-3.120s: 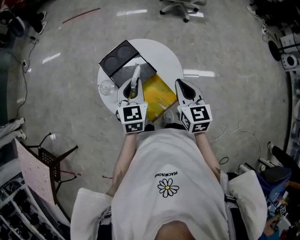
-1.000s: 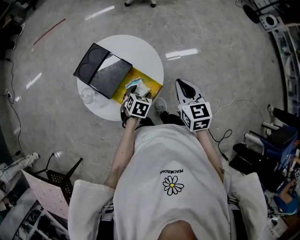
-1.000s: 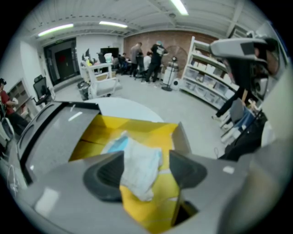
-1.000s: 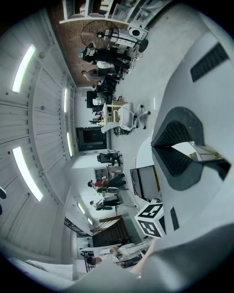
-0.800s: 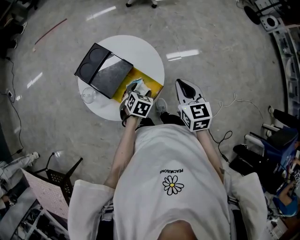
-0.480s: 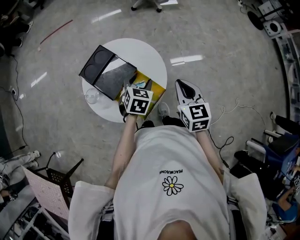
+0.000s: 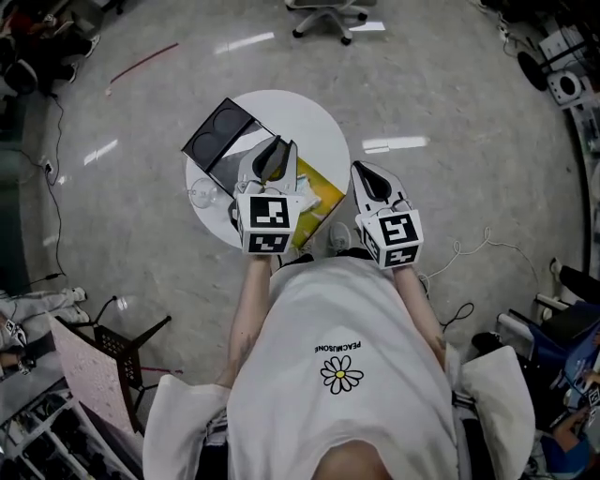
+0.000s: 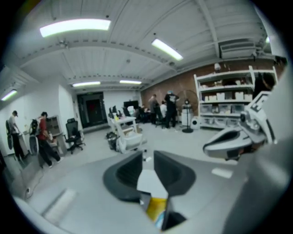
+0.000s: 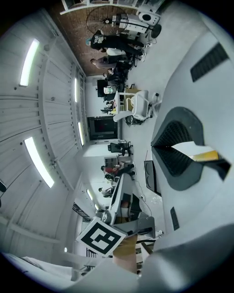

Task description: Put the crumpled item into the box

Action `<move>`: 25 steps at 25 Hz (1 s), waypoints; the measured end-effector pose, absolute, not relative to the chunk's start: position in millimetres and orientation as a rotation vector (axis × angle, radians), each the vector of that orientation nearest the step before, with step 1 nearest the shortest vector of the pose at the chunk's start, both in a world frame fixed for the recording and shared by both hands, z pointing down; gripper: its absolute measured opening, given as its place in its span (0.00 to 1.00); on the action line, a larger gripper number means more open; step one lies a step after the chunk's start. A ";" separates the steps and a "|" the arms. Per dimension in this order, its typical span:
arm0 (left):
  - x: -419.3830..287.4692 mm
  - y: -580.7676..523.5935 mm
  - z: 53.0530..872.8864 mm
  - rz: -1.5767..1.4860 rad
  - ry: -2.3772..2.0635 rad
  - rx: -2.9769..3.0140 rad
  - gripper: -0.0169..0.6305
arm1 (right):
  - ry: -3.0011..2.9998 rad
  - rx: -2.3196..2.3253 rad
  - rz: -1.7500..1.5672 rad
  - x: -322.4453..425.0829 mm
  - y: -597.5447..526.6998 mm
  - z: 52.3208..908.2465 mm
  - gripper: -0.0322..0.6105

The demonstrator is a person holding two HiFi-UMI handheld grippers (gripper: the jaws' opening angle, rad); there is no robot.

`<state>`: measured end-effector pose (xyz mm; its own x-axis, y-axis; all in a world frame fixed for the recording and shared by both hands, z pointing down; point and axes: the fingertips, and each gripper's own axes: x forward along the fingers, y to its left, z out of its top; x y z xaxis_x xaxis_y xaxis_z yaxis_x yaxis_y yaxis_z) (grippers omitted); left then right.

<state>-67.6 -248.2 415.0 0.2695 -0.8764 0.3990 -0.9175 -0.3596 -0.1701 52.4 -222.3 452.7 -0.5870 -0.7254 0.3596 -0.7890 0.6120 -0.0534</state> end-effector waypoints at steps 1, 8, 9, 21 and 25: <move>-71.6 -246.7 407.9 0.654 -1.743 2.439 0.14 | -2.550 1.219 0.295 49.2 -224.3 451.5 0.05; -107.9 -223.3 372.7 0.475 -1.943 2.444 0.03 | -2.620 1.171 0.269 28.6 -238.8 443.4 0.05; -115.1 -218.8 370.6 0.446 -1.973 2.428 0.03 | -2.632 1.157 0.260 23.0 -238.5 441.6 0.05; -154.4 -198.8 388.9 0.470 -2.121 2.212 0.03 | -2.669 0.995 0.101 -25.3 -230.1 429.7 0.05; -156.5 -200.2 386.8 0.447 -2.129 2.213 0.03 | -2.676 0.982 0.098 -27.5 -227.2 429.7 0.05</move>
